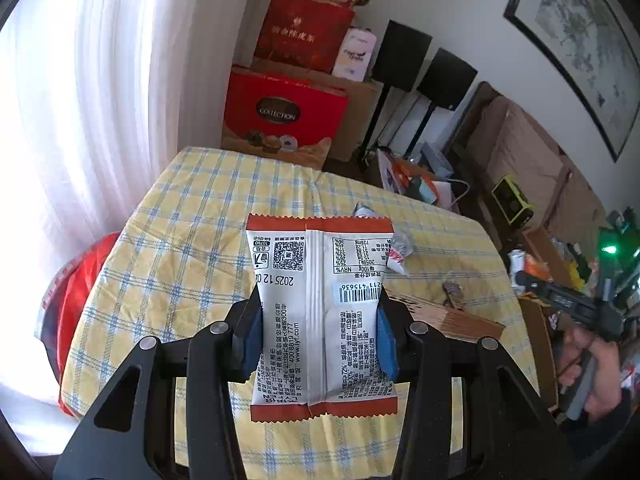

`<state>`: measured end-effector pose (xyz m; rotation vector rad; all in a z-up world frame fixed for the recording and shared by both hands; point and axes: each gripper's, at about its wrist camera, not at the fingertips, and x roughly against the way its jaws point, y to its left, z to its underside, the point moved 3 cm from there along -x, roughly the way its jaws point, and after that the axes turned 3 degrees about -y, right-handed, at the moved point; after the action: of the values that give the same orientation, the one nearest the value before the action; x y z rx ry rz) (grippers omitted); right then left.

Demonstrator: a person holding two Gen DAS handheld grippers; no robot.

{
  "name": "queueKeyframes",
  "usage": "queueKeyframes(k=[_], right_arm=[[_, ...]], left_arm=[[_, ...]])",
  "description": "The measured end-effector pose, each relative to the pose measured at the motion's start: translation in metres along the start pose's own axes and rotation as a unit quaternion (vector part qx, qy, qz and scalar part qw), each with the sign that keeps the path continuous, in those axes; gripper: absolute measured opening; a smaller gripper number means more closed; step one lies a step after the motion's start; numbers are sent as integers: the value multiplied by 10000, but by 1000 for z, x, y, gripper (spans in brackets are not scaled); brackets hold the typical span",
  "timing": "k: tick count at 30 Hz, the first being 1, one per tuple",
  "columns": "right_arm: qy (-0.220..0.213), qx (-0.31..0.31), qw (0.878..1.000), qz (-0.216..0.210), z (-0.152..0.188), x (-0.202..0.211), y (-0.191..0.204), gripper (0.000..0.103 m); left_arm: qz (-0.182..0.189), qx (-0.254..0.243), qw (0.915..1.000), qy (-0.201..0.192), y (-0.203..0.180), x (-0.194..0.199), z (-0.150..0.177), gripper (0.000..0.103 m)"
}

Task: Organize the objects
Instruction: 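Carry both held snack packets from the table over the cardboard box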

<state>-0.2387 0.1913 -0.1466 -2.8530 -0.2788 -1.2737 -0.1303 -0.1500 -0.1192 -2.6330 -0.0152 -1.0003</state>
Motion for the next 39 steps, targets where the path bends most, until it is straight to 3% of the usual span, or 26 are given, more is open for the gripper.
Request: queueKeyframes(k=[9, 16, 20, 24, 27, 30, 33, 39], right_arm=[[-669, 65, 9968, -437, 16, 101, -13, 67], [-1000, 252, 9943, -283, 60, 155, -37, 67], [-1027, 126, 9946, -114, 87, 165, -62, 67], [-1111, -98, 9925, -511, 116, 171, -91, 67], [-1110, -149, 9929, -404, 137, 171, -114, 67], [-1078, -374, 9931, -276, 153, 164, -137, 67], [-1236, -804, 9879, -478, 169, 156, -164, 67], [-1492, -1088, 9814, -532, 194, 154, -188, 67]], left_arm=[[31, 119, 9999, -90, -12, 36, -1, 43], [-274, 158, 9994, -138, 0, 59, 10, 43], [-485, 127, 9987, 34, 12, 56, 19, 43], [-645, 27, 9978, 151, 13, 54, 22, 43], [-748, -78, 9970, 205, 6, 52, 22, 43], [-613, -51, 9977, 286, -7, 47, 22, 43], [-463, -204, 9982, 325, -30, 41, 19, 43], [-447, -598, 9968, 279, -77, 32, 7, 43]])
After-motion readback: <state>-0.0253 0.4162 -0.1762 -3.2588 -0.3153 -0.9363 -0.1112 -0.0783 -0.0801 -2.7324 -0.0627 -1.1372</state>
